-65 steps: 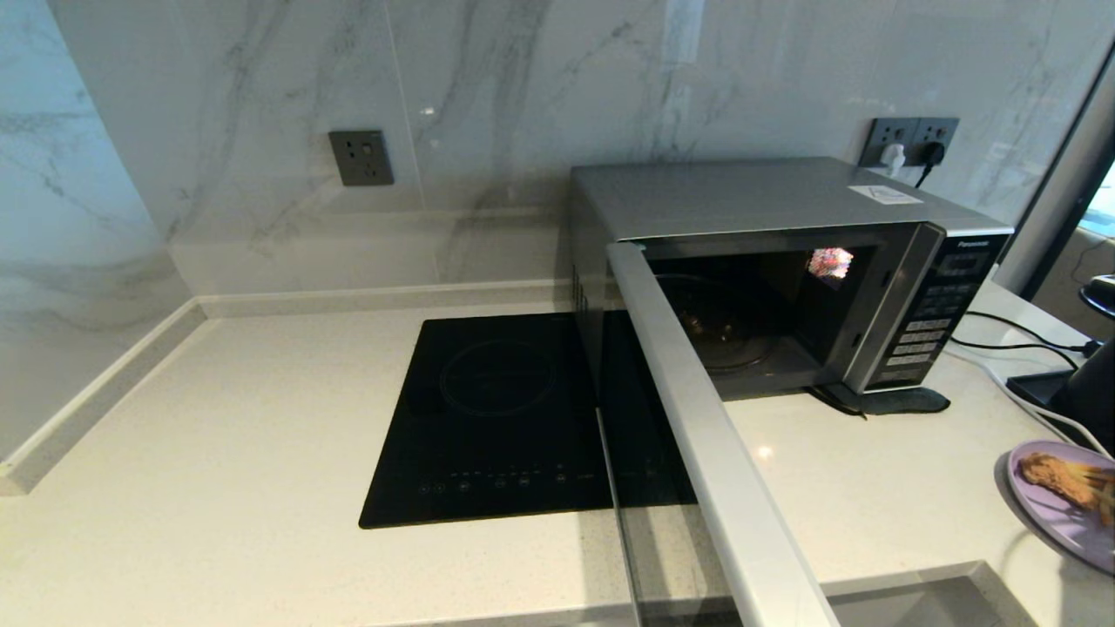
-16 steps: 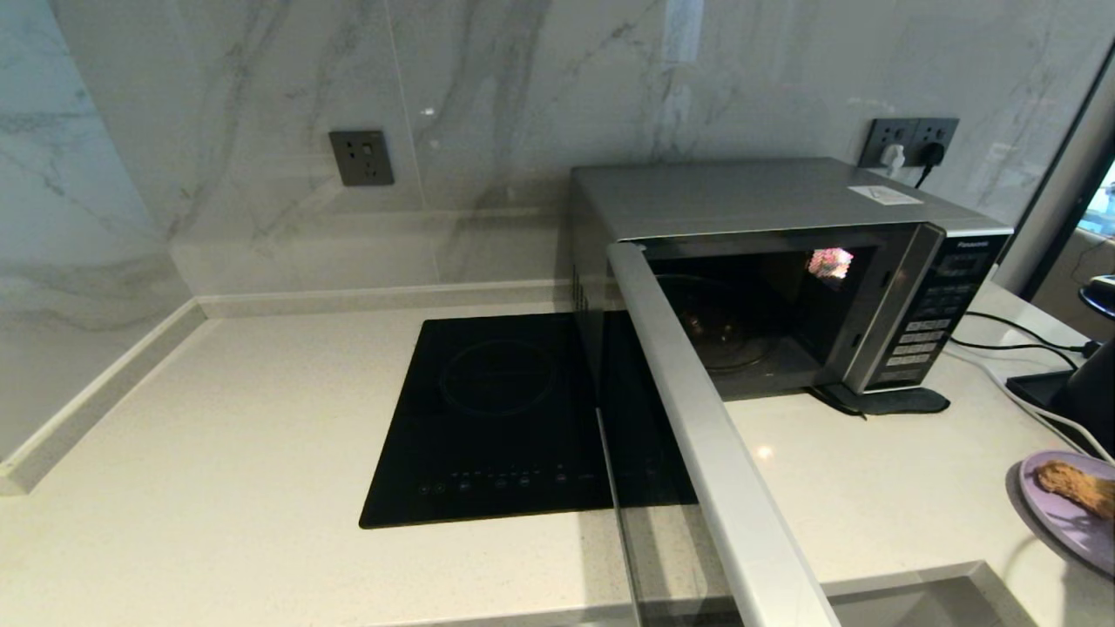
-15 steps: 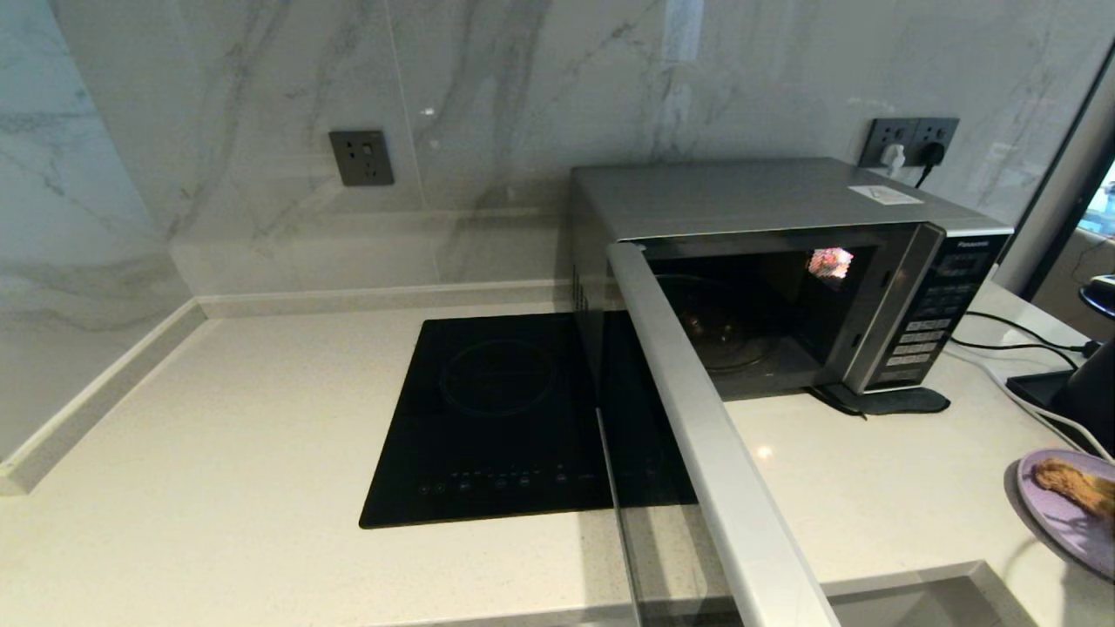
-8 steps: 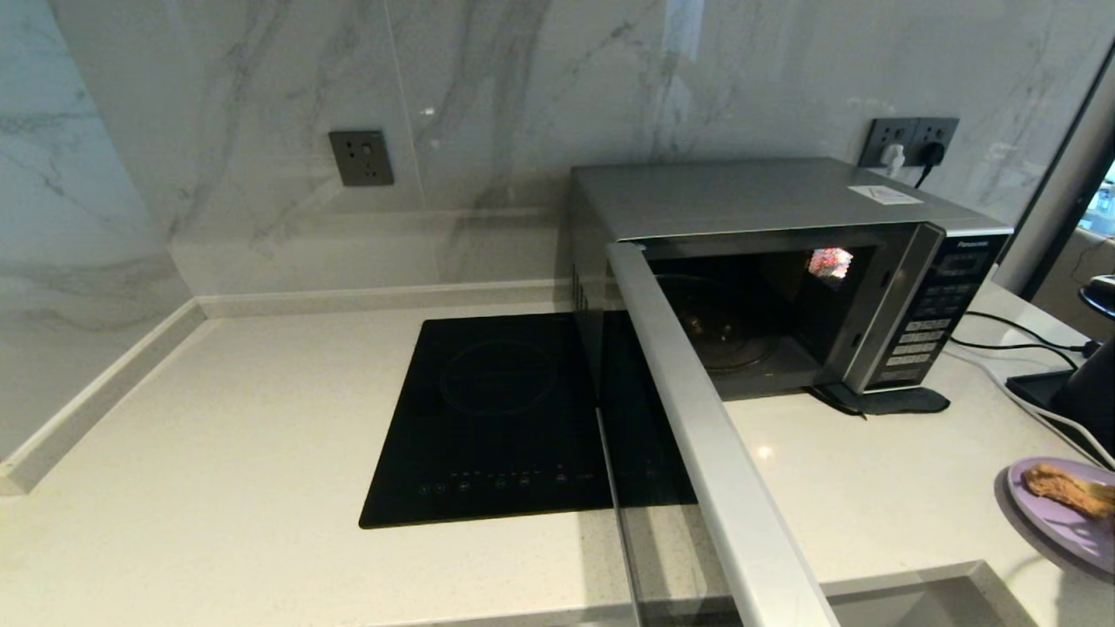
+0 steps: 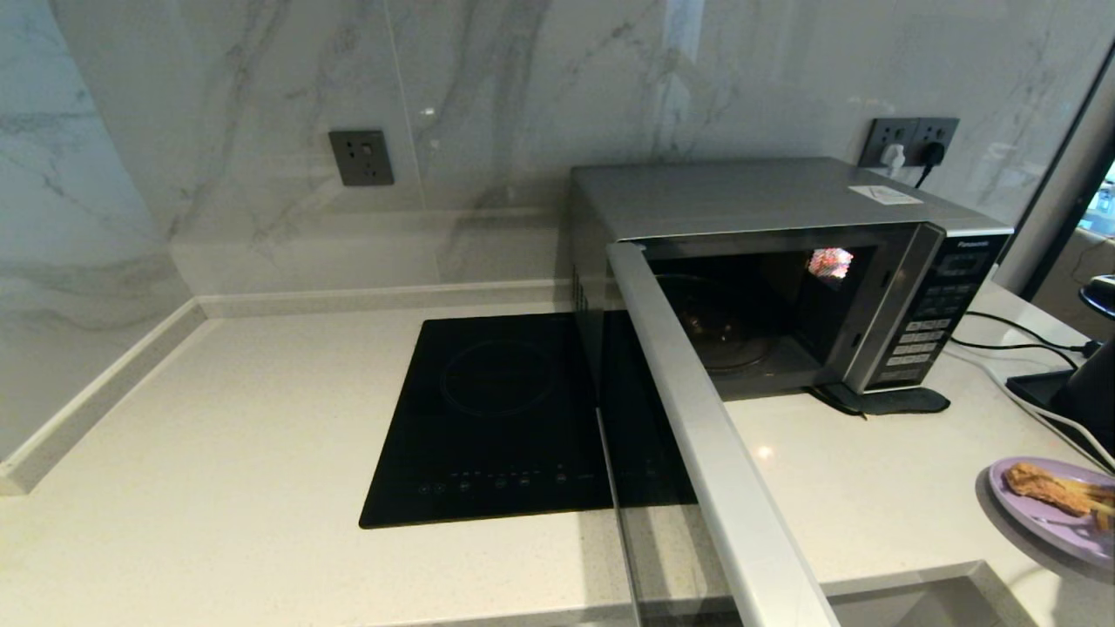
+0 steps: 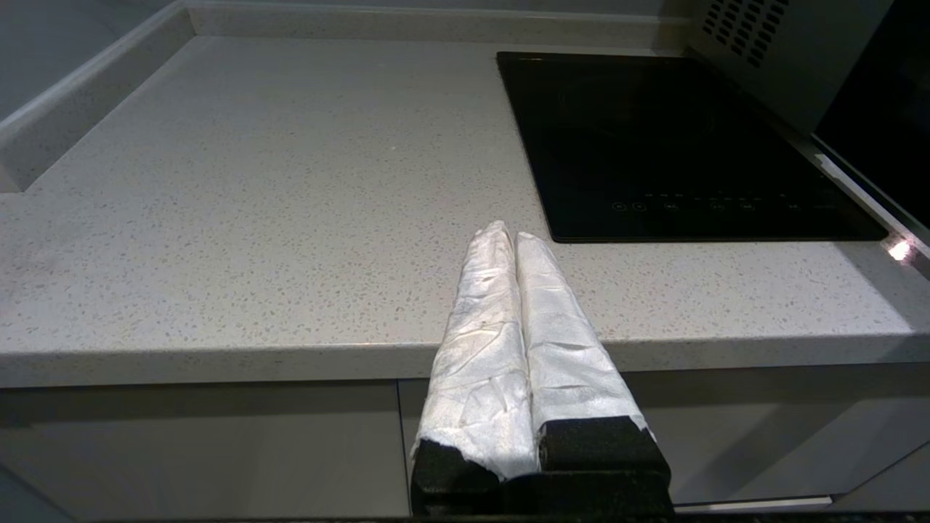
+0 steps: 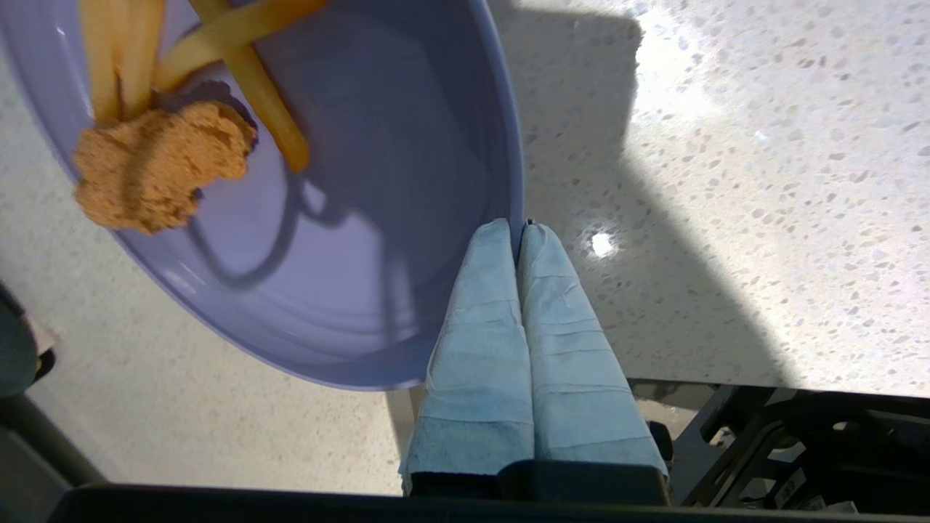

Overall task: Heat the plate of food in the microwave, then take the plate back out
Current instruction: Put the plate in the microwave oven

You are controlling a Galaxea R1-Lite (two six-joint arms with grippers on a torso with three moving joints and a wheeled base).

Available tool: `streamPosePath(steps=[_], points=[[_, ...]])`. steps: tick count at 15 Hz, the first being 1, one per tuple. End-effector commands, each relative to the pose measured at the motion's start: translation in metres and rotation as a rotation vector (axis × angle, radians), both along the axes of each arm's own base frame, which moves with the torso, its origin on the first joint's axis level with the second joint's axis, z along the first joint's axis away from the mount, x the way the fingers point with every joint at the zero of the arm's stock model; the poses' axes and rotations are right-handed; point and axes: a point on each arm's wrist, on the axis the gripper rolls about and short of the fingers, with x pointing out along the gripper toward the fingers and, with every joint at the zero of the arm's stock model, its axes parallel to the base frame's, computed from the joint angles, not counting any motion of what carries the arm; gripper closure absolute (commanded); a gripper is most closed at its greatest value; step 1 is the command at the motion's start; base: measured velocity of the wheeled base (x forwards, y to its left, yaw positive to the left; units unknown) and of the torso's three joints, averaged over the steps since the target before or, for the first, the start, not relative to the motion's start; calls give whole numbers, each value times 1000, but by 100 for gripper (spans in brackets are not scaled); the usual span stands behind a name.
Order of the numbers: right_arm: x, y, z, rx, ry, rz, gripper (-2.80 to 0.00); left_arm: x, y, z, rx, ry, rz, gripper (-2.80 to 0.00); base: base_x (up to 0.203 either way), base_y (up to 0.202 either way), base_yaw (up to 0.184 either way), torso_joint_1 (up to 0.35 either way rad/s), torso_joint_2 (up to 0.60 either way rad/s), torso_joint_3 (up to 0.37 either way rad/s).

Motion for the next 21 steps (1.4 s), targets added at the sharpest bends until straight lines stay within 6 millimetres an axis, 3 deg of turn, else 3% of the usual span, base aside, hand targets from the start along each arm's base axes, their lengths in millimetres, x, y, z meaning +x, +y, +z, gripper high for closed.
streamPosePath(steps=[1,21], points=[[-2,3,5,10,-29,6,0,0,0,0,0,0,1,0,0,0,0,0,0,0],[1,2,14,13,-157,52,0,0,0,0,0,0,1,0,0,0,0,0,0,0]])
